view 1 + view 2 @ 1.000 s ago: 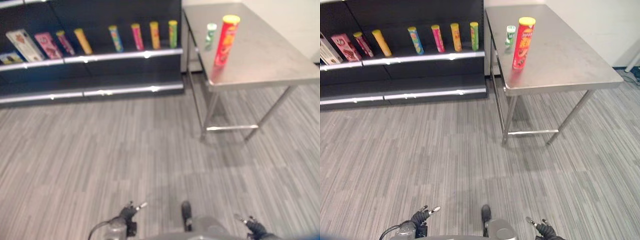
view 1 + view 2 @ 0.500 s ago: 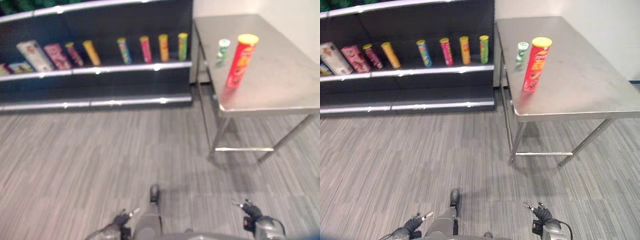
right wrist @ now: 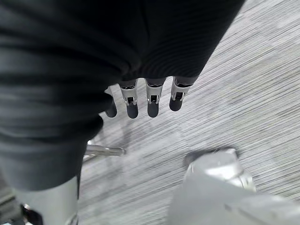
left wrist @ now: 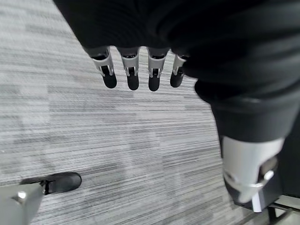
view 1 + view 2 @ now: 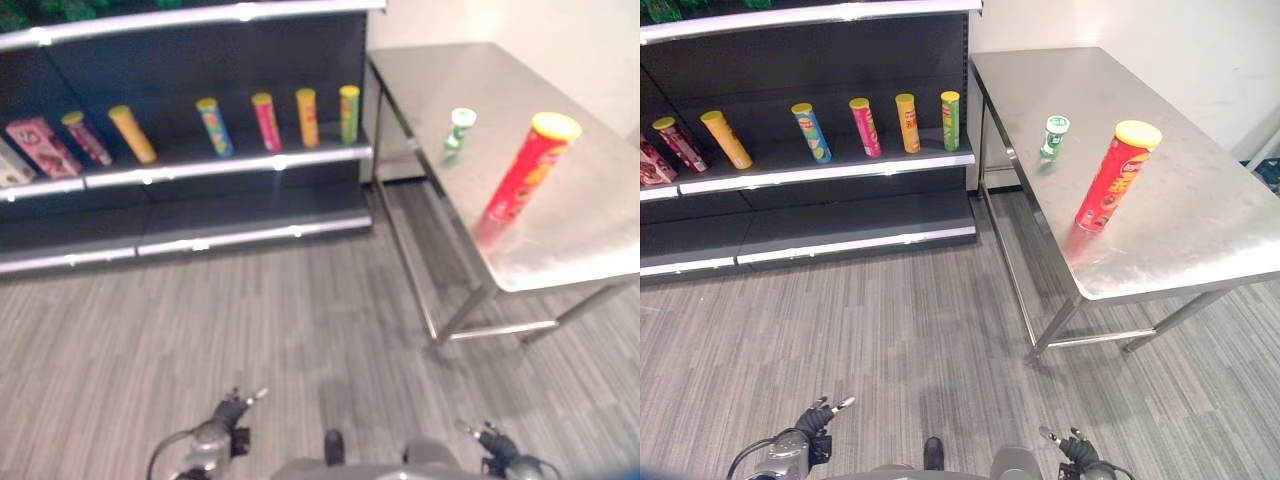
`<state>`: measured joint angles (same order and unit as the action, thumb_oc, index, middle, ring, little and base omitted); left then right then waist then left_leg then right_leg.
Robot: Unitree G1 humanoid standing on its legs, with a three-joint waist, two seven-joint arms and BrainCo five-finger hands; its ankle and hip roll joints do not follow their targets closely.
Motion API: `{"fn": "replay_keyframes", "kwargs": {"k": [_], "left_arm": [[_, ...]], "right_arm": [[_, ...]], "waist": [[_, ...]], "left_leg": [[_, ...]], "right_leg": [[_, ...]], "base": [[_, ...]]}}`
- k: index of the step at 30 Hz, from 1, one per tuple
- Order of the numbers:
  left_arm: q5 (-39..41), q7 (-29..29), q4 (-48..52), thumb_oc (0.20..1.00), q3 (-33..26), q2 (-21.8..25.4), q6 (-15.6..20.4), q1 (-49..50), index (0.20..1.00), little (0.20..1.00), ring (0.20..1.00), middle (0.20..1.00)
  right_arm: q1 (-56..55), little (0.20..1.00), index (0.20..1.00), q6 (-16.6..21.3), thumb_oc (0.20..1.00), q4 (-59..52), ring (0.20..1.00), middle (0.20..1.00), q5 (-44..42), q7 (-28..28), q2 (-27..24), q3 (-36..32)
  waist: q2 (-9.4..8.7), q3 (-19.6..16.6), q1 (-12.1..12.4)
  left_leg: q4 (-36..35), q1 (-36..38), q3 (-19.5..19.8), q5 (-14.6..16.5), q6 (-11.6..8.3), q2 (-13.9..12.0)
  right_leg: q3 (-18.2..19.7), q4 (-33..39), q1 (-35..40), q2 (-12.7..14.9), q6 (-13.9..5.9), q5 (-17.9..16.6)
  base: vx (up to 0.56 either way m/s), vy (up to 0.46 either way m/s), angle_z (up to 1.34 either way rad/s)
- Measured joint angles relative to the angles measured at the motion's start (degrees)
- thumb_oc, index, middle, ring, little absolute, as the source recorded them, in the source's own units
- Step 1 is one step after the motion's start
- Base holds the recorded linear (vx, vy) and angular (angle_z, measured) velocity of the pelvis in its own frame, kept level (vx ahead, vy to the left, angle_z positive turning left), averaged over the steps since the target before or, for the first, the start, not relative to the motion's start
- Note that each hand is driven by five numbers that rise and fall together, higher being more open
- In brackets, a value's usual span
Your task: Put the goods on the table back onto the shelves and tidy them up.
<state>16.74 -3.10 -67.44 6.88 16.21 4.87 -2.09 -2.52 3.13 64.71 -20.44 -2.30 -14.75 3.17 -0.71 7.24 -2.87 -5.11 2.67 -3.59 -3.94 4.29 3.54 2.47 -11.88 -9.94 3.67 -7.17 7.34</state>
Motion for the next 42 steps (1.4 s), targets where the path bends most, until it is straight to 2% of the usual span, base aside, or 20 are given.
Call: {"fn": "replay_keyframes", "kwargs": {"k": [1,2,3,5,6,11,13,14,15,17,18,19,21,23,27,32,33,34,37,42], "left_arm": [[0.00,0.01,0.21,1.000,0.05,-0.24,-0.03,0.35,1.000,1.000,1.000,1.000],[0.00,0.02,0.66,1.000,0.04,-0.47,0.01,0.90,1.000,1.000,1.000,1.000],[0.00,0.01,1.53,1.000,0.29,-0.82,0.01,2.06,1.000,1.000,1.000,1.000],[-0.01,0.07,1.67,1.000,1.08,-1.30,-0.01,2.20,1.000,1.000,1.000,1.000],[-0.02,0.07,1.72,1.000,1.10,-1.83,-0.02,2.26,1.000,1.000,1.000,1.000],[-0.22,0.08,2.45,1.000,0.16,-2.15,0.01,2.62,1.000,1.000,1.000,1.000],[-2.06,0.22,4.51,1.000,-0.58,-2.57,-0.02,3.94,1.000,1.000,1.000,1.000],[-2.25,0.30,4.53,1.000,-0.55,-2.73,0.09,4.33,1.000,1.000,1.000,1.000],[-2.37,0.37,4.50,1.000,-0.58,-2.96,0.01,4.58,1.000,1.000,1.000,1.000],[-3.57,0.47,6.47,1.000,-1.67,-3.64,-0.08,5.68,1.000,1.000,1.000,1.000],[-4.45,0.51,6.63,1.000,-2.37,-4.26,0.06,6.57,1.000,1.000,1.000,1.000],[-4.45,0.58,6.73,1.000,-2.32,-4.30,-0.01,6.55,1.000,1.000,1.000,1.000],[-4.56,1.11,6.86,1.000,-2.07,-4.21,0.16,6.46,1.000,1.000,1.000,1.000],[-4.92,1.70,6.75,1.000,-1.67,-4.12,0.18,6.82,1.000,1.000,1.000,1.000],[-6.65,3.16,6.84,1.000,1.95,-3.91,0.17,7.10,1.000,1.000,1.000,1.000],[-6.62,3.50,8.37,1.000,4.19,-3.95,0.37,7.20,1.000,1.000,1.000,1.000],[-6.62,3.67,8.32,1.000,4.68,-4.00,0.31,7.38,1.000,1.000,1.000,1.000],[-6.60,3.91,8.47,1.000,4.68,-4.18,0.45,7.02,1.000,1.000,1.000,1.000],[-6.60,3.93,8.37,1.000,4.51,-4.19,0.88,7.45,1.000,1.000,1.000,1.000],[-6.60,3.99,8.05,1.000,4.48,-4.30,0.93,8.79,1.000,1.000,1.000,1.000]], "right_arm": [[-0.55,1.000,1.000,-0.21,1.000,0.92,1.000,1.000,-0.05,-0.01,0.03,-0.98],[-0.97,1.000,1.000,-0.22,1.000,1.83,1.000,1.000,-0.17,-0.02,0.02,-1.67],[-1.44,1.000,1.000,-0.16,1.000,3.42,1.000,1.000,-0.90,-0.07,-0.16,-2.10],[-1.72,1.000,1.000,-0.11,1.000,4.57,1.000,1.000,-1.09,-0.10,-0.41,-4.03],[-1.98,1.000,1.000,-0.22,1.000,5.44,1.000,1.000,-2.25,-0.68,-0.81,-6.73],[-3.29,1.000,1.000,-0.06,1.000,3.62,1.000,1.000,-8.67,-3.09,-4.07,-19.90],[-6.78,1.000,1.000,-0.41,1.000,-7.74,1.000,1.000,-9.70,-5.82,-8.14,-27.88],[-7.94,1.000,1.000,0.43,1.000,-10.61,1.000,1.000,-9.72,-6.78,-10.07,-29.28],[-8.34,1.000,1.000,1.59,1.000,-14.05,1.000,1.000,-9.32,-8.41,-14.48,-30.72],[-10.51,1.000,1.000,0.21,1.000,-29.93,1.000,1.000,-7.35,-11.11,-17.42,-35.32],[-10.32,1.000,1.000,3.50,1.000,-37.37,1.000,1.000,-5.53,-11.76,-21.82,-35.97],[-8.20,1.000,1.000,5.31,1.000,-37.59,1.000,1.000,-4.09,-12.53,-26.55,-35.72],[-4.36,1.000,1.000,5.13,1.000,-38.34,1.000,1.000,-2.30,-12.90,-32.93,-34.95],[0.83,1.000,1.000,6.35,1.000,-38.82,1.000,1.000,-1.45,-12.06,-36.50,-32.60],[12.16,1.000,1.000,7.05,1.000,-39.33,1.000,1.000,-1.98,-6.91,-44.97,-19.77],[22.10,1.000,1.000,7.40,1.000,-39.55,1.000,1.000,-2.26,-1.77,-49.23,-7.55],[26.60,1.000,1.000,7.06,1.000,-37.78,1.000,1.000,-2.73,-0.54,-51.26,-1.47],[28.18,1.000,1.000,6.96,1.000,-38.32,1.000,1.000,-3.30,1.04,-53.75,1.62],[33.34,1.000,1.000,7.30,1.000,-38.24,1.000,1.000,-5.00,3.15,-53.95,3.73],[35.77,1.000,1.000,7.38,1.000,-38.30,1.000,1.000,-10.46,5.67,-55.01,3.73]], "waist": [[-0.49,-0.01,-0.47],[-1.10,-0.13,-0.39],[-1.31,-0.23,-0.38],[-1.36,-0.25,-0.49],[-0.93,-0.09,-0.92],[0.27,-0.31,-2.37],[0.85,-0.53,-3.52],[1.43,-0.79,-3.79],[1.87,-1.05,-4.60],[2.57,-0.88,-5.10],[3.17,-1.04,-5.64],[2.60,-1.51,-5.74],[2.14,-1.89,-5.46],[1.73,-2.23,-5.09],[2.07,-2.48,-3.86],[2.55,-2.50,-1.22],[2.70,-2.48,-1.39],[2.89,-2.44,-1.15],[2.90,-2.42,-0.69],[3.23,-2.14,-0.26]], "left_leg": [[-0.35,0.90,0.58,0.91,-0.43,0.49],[-0.35,1.48,0.81,1.40,-0.87,0.60],[-0.35,1.60,0.84,1.98,-1.49,0.17],[-0.34,1.32,1.17,2.23,-1.99,-0.74],[-0.34,1.36,1.15,2.52,-2.57,-1.35],[-0.37,1.99,-0.20,3.54,-3.61,-2.84],[-0.38,2.55,-0.31,3.90,-3.80,-3.24],[-0.38,2.61,-0.35,3.99,-3.69,-3.26],[-0.38,2.79,-0.47,4.02,-3.63,-3.28],[-0.38,3.12,-1.05,4.11,-3.54,-3.31],[-0.39,3.37,-1.67,4.76,-3.77,-3.42],[-0.39,3.49,-1.69,4.93,-3.82,-3.55],[-0.38,3.23,-1.79,5.17,-3.54,-3.69],[-0.36,2.84,-2.59,5.15,-3.55,-3.89],[-0.37,3.28,-3.22,5.12,-3.60,-4.14],[-0.36,3.13,-1.88,4.31,-4.12,-4.24],[-0.36,3.22,-1.49,4.28,-4.18,-4.20],[-0.36,3.19,-0.93,4.23,-4.24,-4.19],[-0.36,2.66,0.37,4.31,-4.74,-4.35],[-0.34,2.15,2.70,3.86,-4.80,-4.52]], "right_leg": [[0.20,1.58,1.01,-0.06,0.31,-4.26],[0.24,2.61,1.88,0.05,0.40,-6.33],[-0.14,4.73,2.75,-0.31,1.36,-8.85],[-0.38,8.34,4.04,-1.19,2.83,-10.25],[-0.50,11.51,5.53,-1.81,3.10,-12.30],[-0.07,17.00,8.55,-3.26,4.33,-14.40],[-0.02,17.01,9.04,-3.66,4.66,-14.06],[0.00,17.31,9.11,-3.70,4.77,-13.98],[0.14,17.29,9.22,-3.73,4.65,-13.87],[0.53,17.30,9.32,-3.84,4.53,-13.88],[1.56,17.30,9.36,-4.00,4.48,-13.92],[1.60,17.30,9.49,-4.12,4.48,-13.89],[1.69,17.24,9.12,-4.25,4.57,-13.84],[1.75,17.25,8.42,-4.35,4.56,-13.85],[1.47,17.28,8.71,-4.43,3.85,-14.35],[-0.17,17.29,9.09,-4.32,4.15,-14.14],[-0.43,17.29,9.37,-4.27,4.32,-14.02],[-1.22,17.32,9.58,-4.16,4.40,-13.84],[-2.71,17.30,9.62,-4.17,4.76,-13.48],[-4.91,17.30,9.95,-4.12,5.38,-12.82]], "base": [[0.05,-0.013,0.28],[0.09,-0.034,0.16],[0.11,-0.038,-0.05],[0.09,-0.028,-0.06],[0.08,-0.012,-0.05],[0.13,0.002,-0.11],[0.10,0.019,-0.07],[0.04,0.010,-0.05],[0.03,0.006,-0.06],[0.04,0.001,-0.20],[0.02,-0.017,-0.24],[0.03,-0.029,-0.15],[0.02,-0.057,-0.04],[0.04,-0.088,-0.18],[0.04,-0.068,-0.06],[0.02,-0.065,0.13],[0.02,-0.073,0.30],[0.01,-0.036,0.32],[0.02,-0.052,0.28],[0.03,-0.042,0.22]]}}
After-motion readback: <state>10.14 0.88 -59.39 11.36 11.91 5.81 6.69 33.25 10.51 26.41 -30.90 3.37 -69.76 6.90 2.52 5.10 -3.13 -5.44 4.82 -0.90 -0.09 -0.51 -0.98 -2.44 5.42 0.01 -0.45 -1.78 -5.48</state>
